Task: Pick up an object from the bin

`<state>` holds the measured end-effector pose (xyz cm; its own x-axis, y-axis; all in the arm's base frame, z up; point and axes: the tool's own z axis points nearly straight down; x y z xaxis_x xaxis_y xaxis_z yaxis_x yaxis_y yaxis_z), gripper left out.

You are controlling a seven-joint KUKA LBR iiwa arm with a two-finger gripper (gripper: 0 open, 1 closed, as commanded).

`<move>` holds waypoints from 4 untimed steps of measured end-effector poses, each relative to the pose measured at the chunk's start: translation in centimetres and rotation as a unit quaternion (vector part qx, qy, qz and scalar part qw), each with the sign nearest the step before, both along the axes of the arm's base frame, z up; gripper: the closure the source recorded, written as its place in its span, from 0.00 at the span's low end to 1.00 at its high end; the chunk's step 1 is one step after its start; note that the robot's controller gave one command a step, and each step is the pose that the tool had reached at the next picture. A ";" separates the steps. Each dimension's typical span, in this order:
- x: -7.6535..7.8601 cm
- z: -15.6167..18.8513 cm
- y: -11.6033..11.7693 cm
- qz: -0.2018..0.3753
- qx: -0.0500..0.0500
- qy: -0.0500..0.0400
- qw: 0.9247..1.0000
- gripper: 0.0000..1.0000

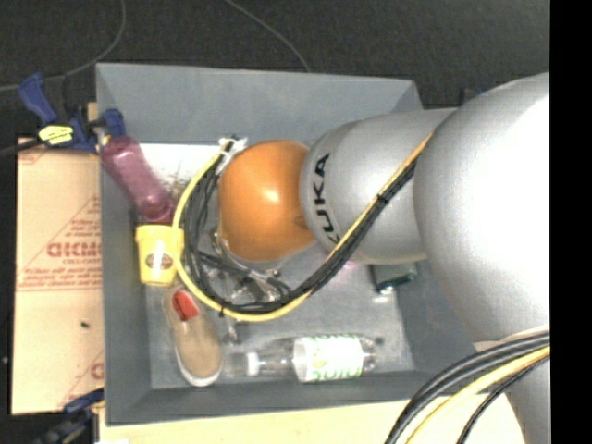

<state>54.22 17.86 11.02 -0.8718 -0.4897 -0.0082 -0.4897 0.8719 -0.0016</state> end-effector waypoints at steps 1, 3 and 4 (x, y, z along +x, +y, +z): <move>-3.9 -3.7 1.8 0.110 -0.001 -0.007 0.994 0.00; -4.1 -3.6 3.0 0.106 -0.007 0.000 0.994 1.00; -4.1 -3.3 3.0 0.105 -0.007 0.000 0.994 1.00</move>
Offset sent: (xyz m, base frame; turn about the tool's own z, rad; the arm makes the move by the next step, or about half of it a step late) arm -0.0453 0.0374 -0.0402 -0.2170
